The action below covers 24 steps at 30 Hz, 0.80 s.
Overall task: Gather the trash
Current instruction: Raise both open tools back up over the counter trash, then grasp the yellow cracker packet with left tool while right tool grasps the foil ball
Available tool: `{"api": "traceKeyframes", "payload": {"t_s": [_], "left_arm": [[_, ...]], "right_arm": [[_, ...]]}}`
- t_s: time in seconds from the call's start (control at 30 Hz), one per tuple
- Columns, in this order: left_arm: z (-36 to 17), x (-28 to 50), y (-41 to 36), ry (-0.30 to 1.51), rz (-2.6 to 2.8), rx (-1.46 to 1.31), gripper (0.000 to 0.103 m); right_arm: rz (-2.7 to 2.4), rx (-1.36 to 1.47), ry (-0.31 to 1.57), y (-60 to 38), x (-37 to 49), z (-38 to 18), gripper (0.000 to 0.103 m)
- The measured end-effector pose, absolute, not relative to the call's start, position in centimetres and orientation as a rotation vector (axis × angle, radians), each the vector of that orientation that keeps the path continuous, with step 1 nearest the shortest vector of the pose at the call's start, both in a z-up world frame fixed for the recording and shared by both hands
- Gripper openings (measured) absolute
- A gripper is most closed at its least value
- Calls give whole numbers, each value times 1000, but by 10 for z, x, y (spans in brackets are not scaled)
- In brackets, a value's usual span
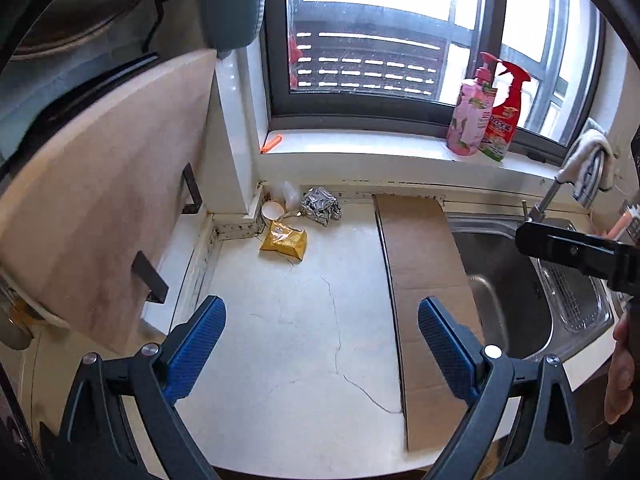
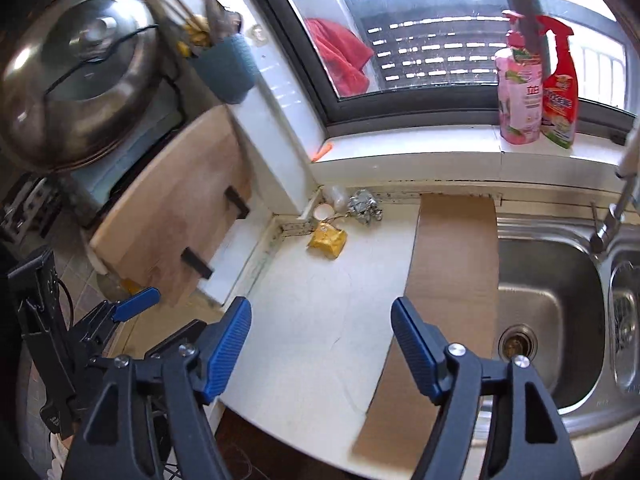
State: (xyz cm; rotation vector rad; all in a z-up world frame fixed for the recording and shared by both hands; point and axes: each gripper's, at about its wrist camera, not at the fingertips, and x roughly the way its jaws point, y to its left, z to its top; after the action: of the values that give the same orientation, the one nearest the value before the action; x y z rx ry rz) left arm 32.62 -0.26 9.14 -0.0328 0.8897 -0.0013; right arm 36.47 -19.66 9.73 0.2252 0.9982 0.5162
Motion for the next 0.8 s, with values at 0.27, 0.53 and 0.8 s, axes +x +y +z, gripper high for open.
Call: {"api": "traceKeyframes", "payload": {"t_s": [0.27,0.53,0.8], "left_arm": [[7,427,24,1063,46,-137,96],[-50,479,42,1125,61,-115,96],[-100,537,50,1161,56,-108,96]], "right_arm": [[547,233,1100,-185,483,33,73],[563,220,1199,-150,549,-33,73],[554,189,1260,-111,603,-94,73]]}}
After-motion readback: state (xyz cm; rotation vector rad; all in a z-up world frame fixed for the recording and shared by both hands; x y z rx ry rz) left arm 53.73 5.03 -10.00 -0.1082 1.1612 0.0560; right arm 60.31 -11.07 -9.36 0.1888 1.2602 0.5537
